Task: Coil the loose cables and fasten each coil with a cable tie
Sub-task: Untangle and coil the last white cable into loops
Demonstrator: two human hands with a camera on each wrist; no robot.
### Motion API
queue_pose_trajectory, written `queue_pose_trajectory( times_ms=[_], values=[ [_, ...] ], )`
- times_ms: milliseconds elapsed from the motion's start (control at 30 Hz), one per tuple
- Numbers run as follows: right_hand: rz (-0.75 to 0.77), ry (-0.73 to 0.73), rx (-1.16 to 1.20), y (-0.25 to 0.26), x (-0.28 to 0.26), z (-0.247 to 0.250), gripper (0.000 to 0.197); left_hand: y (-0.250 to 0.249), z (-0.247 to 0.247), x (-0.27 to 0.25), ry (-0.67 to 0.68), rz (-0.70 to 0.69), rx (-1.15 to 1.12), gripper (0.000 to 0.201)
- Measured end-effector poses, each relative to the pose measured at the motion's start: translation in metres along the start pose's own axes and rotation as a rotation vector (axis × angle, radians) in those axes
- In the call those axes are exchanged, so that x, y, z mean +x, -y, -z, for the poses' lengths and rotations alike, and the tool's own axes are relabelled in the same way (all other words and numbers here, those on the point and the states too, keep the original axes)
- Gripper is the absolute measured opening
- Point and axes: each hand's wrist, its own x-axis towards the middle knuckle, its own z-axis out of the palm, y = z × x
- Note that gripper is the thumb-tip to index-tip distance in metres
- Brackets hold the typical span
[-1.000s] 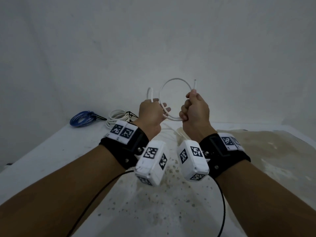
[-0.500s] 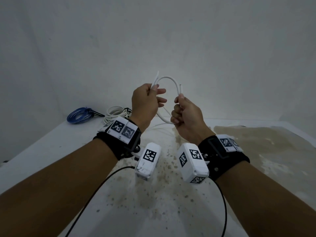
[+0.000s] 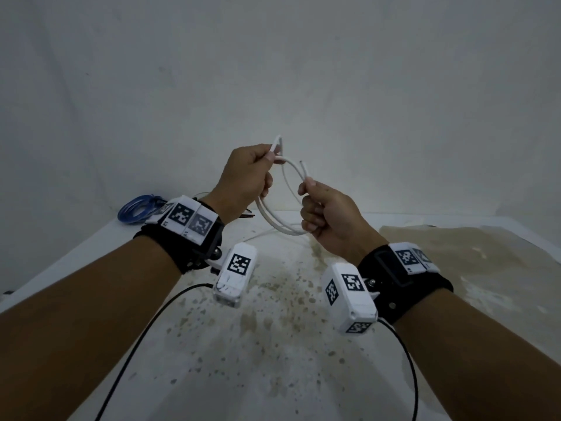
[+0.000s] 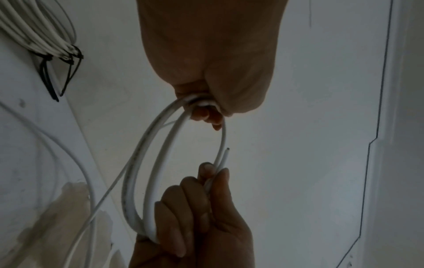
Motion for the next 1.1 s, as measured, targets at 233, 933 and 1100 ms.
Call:
queue_pose_trajectory(
  times_ms=[233,933,1100],
  values=[
    [0.096,-0.135,0.232,0.001,0.005,-0.005,0.029,0.000,0.002,-0.003,0.070,0.004,-0.009,0.028],
    [0.037,0.035,0.112,0.002,0.001,-0.002,0.023,-0.005,0.019,0.004,0.164,-0.010,0.094,0.028],
    [-0.008,0.091,0.090,0.008,0.003,-0.004,0.021,-0.020,0.019,0.010,0.232,-0.056,0.159,0.029]
  ],
)
